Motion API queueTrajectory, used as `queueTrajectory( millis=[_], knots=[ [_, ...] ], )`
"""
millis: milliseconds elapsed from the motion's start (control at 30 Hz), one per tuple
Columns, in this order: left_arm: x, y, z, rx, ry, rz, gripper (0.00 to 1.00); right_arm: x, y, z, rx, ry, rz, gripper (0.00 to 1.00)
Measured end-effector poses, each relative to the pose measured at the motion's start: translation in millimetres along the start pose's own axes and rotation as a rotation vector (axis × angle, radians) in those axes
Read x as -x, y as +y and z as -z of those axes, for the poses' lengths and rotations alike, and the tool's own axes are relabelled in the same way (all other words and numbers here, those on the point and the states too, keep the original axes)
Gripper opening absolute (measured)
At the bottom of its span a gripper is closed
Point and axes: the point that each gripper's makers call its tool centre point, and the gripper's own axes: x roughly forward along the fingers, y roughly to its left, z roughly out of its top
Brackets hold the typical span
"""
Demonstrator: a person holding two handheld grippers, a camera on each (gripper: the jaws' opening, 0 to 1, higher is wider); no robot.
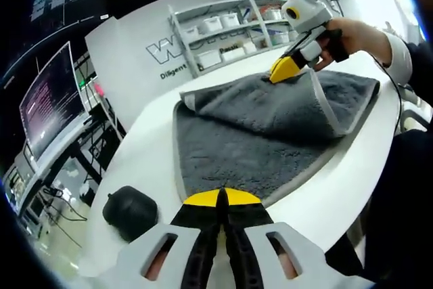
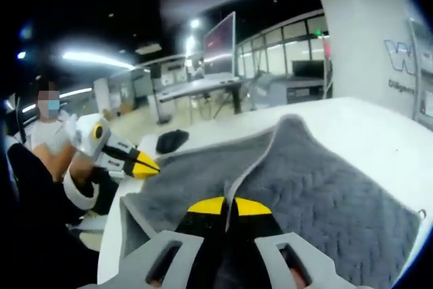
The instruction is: Open the folded towel by lifting each exposed corner and separating the folded layers until the towel lies flat within the target outline without major curled edges
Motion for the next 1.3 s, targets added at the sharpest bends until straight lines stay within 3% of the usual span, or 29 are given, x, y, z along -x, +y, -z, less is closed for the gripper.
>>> queueTrajectory(
  millis=[1300],
  knots=[
    [2.1, -6.6, 0.9, 0.022, 0.052, 0.015, 0.01, 72.8, -41.4, 15.2, -0.101, -0.103, 0.108, 0.0]
  ],
)
